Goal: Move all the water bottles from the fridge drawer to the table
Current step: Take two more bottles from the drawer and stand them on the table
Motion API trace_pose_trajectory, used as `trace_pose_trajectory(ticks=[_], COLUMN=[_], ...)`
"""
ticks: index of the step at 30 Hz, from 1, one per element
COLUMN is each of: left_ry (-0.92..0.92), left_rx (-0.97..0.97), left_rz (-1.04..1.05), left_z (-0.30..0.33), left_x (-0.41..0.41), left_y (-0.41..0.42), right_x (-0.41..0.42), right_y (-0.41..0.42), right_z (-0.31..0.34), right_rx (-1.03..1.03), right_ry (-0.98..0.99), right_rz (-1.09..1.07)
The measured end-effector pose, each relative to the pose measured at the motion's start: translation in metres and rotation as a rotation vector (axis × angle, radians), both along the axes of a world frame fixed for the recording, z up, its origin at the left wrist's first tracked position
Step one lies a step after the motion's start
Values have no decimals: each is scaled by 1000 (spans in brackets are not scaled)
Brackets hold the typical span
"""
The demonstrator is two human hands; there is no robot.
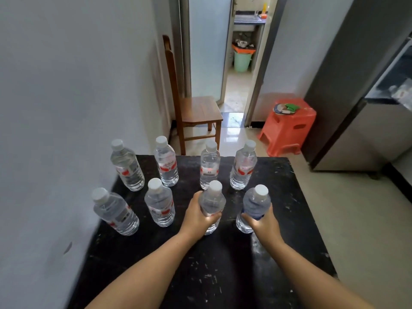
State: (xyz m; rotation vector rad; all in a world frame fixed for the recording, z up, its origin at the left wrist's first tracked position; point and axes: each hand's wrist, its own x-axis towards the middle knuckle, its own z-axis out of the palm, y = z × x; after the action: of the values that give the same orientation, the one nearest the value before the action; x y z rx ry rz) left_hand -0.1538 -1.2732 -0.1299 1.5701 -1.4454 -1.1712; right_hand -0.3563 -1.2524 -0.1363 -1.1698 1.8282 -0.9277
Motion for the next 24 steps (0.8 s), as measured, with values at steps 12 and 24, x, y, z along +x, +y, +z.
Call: trace_pose_trajectory(ticks=[12, 24], left_ry=[-103, -236], left_rx=[75, 119], left_rz=[-26, -39], left_z=[-7, 31], left_x=[9, 6], left_y=[11, 49], right_x=[-6, -12], right_y=[7, 39], right_z=[6, 56], right_rx=[130, 173], right_ry=[-14, 21], right_rz=[73, 209])
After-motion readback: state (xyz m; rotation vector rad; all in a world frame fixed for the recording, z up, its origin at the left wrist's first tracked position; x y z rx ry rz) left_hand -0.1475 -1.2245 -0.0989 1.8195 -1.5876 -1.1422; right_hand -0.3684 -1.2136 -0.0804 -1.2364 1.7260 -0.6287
